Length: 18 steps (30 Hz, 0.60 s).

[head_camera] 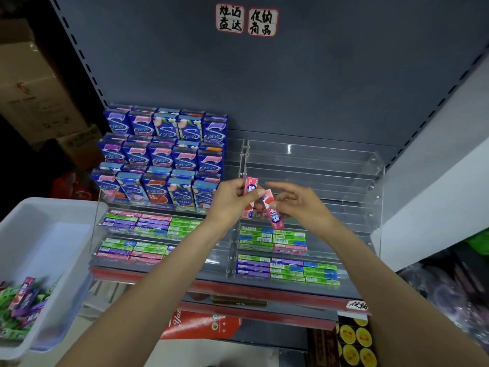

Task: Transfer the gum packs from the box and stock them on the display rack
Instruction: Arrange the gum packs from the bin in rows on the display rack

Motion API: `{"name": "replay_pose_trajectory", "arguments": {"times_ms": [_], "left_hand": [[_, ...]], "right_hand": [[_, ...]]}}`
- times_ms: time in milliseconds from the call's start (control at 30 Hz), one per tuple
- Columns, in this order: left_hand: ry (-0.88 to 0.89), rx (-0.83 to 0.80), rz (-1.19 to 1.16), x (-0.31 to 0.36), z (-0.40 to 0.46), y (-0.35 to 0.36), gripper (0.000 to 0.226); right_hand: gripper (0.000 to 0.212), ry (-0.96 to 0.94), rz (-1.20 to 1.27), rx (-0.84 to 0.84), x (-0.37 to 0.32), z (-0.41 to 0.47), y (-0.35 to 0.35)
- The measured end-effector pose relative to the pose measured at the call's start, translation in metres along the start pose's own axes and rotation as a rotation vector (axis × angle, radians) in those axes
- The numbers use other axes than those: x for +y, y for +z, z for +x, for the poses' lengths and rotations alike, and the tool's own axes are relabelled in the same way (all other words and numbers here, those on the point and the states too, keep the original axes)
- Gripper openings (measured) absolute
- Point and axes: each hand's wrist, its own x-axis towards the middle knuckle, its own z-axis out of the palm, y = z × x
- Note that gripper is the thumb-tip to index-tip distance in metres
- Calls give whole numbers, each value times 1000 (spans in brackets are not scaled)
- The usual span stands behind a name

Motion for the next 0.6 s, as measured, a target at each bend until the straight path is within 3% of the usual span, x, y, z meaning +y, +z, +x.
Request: {"name": "replay_pose_trajectory", "arguments": {"times_ms": [200,467,600], "left_hand": [[80,-108,635,-21,5,-8,14],[51,-168,817,-31,8,-8,16],[88,-192,939,-29,9,-9,23]], "right_hand": [[22,59,-44,331,22,8,-18],[24,33,-123,476,54,12,-7],[6,7,-314,454,58,14,-2]]}}
